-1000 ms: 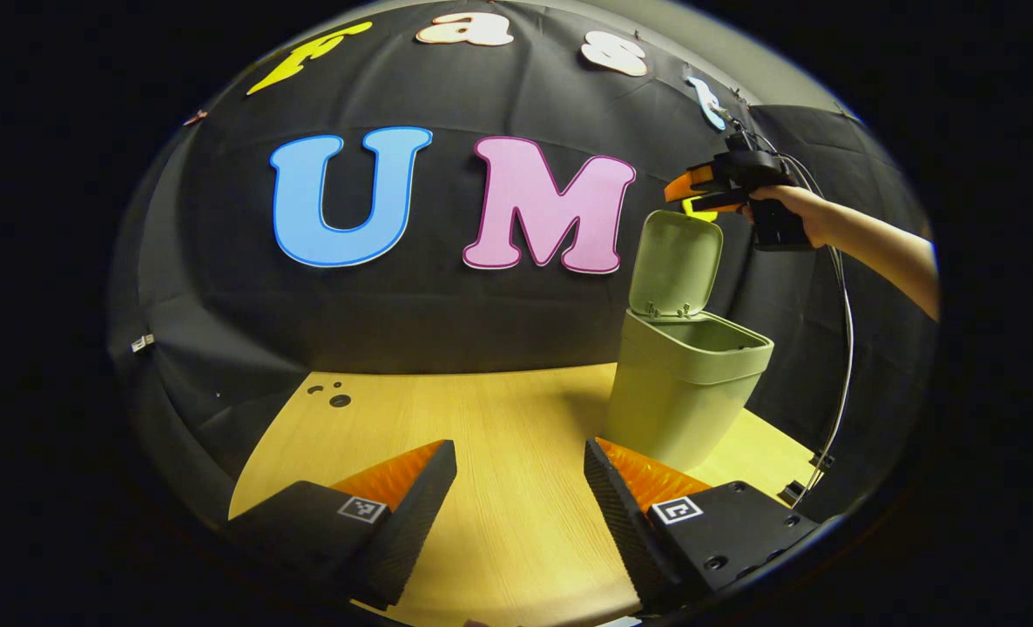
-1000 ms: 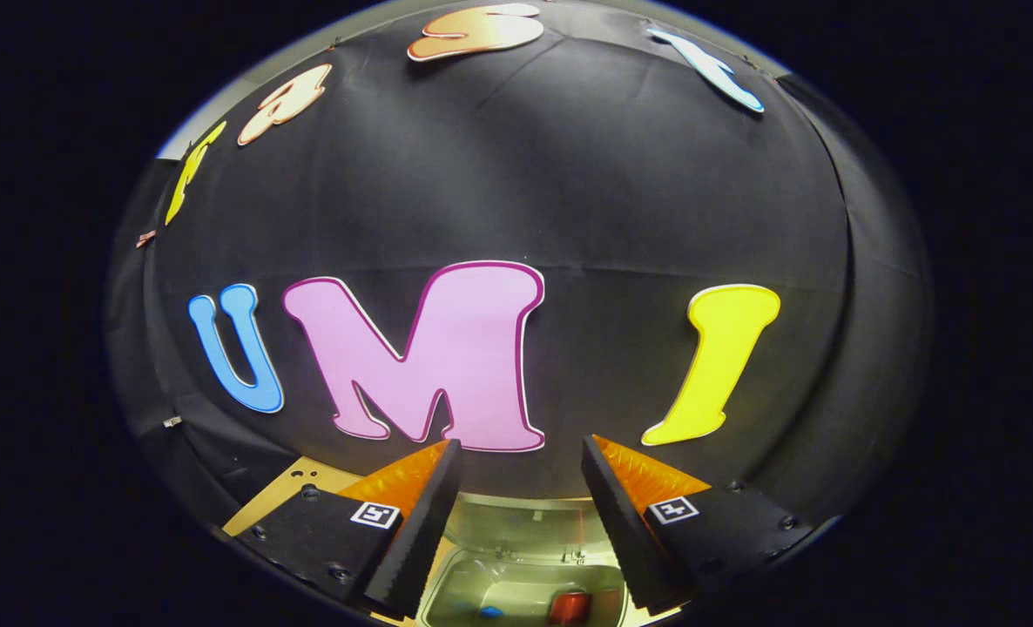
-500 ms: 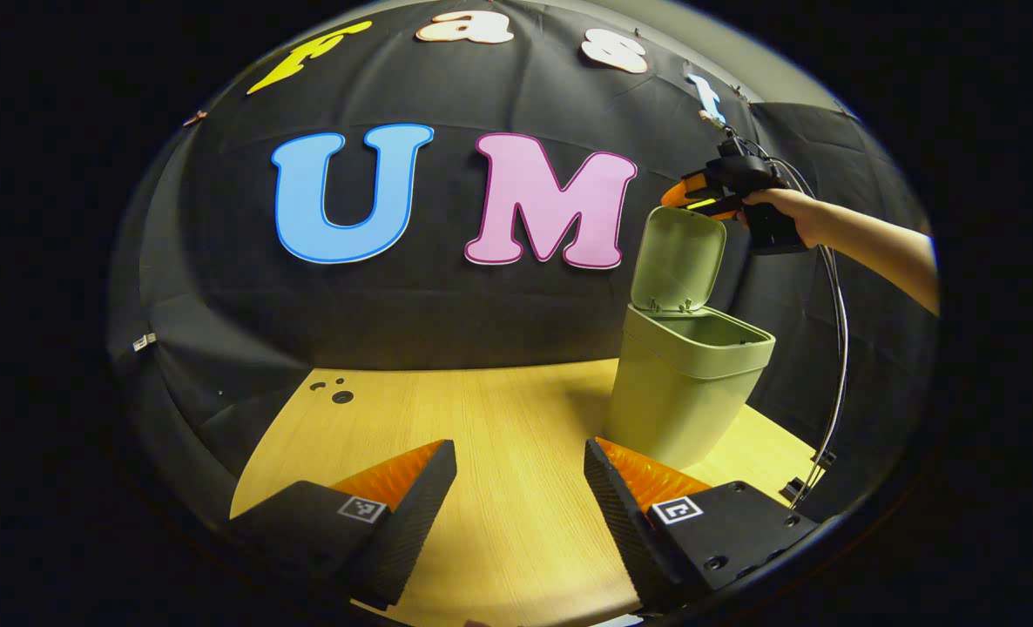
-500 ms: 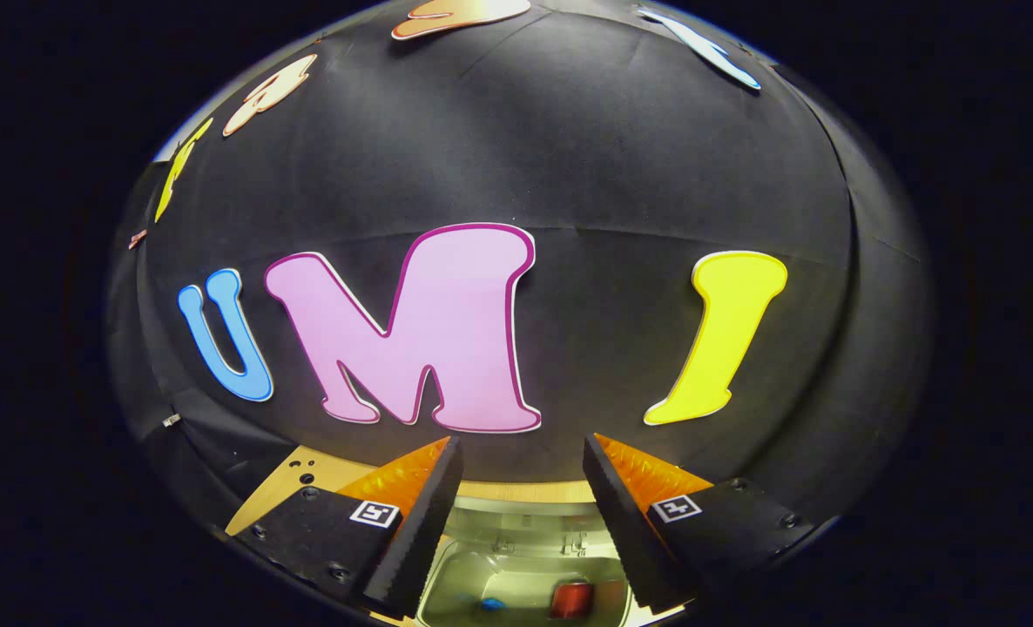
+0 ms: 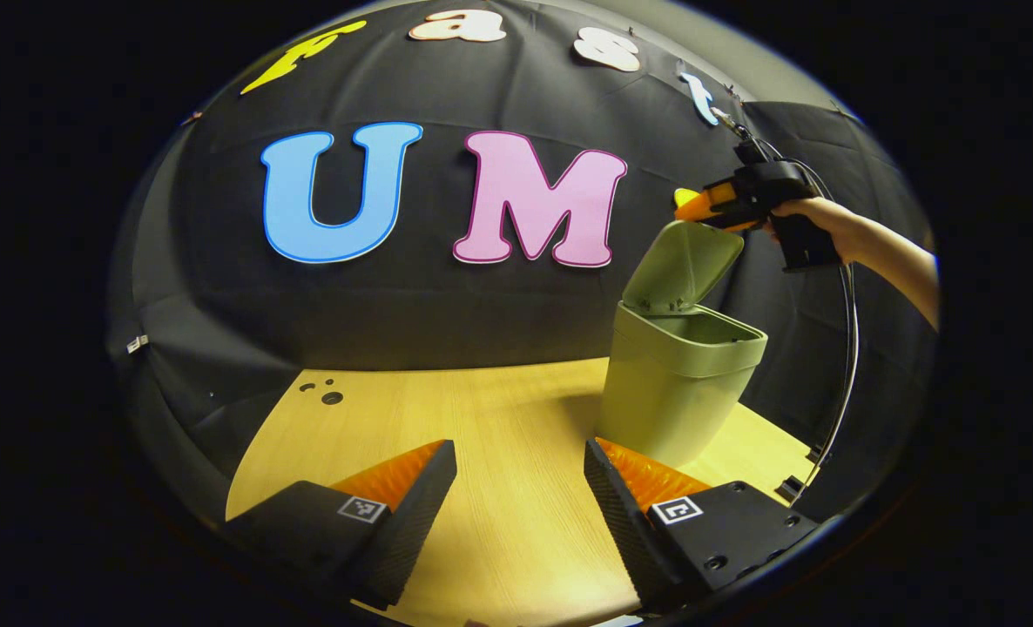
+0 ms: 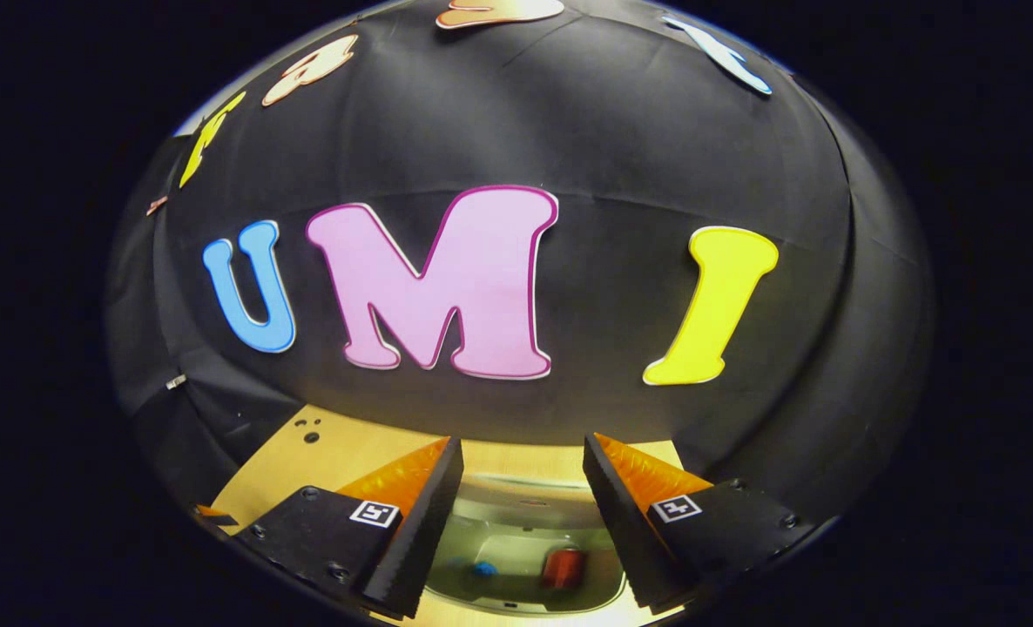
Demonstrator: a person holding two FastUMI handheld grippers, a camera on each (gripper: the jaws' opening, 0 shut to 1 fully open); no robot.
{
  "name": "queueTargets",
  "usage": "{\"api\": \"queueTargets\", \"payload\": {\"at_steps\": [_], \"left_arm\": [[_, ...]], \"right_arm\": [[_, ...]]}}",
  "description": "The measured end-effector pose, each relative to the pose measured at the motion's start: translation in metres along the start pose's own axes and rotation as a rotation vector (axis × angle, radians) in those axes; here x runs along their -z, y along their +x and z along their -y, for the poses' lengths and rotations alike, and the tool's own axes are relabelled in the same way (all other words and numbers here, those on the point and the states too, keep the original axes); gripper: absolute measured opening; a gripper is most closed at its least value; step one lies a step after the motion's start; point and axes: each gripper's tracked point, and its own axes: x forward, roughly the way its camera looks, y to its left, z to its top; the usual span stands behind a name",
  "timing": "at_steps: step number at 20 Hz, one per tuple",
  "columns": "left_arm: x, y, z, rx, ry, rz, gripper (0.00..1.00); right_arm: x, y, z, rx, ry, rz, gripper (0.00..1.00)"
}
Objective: Press the lid of the desktop garbage bin to open it, pick up the crumpled paper on the desktop and throw it into the bin, then pick up the pop can on the desktop and drop it into the bin, and finally close the garbage bin lid.
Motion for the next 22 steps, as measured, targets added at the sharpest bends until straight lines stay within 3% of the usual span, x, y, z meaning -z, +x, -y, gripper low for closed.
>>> {"api": "queueTargets", "payload": {"at_steps": [7, 22], "left_arm": [[0.001, 0.000, 0.006, 0.017, 0.011, -0.001, 0.95], [0.007, 0.001, 0.014, 0.036, 0.010, -0.016, 0.95]], "right_arm": [[0.066, -0.012, -0.011, -0.041, 0.020, -0.157, 0.89], [0.132, -0.024, -0.015, -0.120, -0.017, -0.485, 0.90]]}}
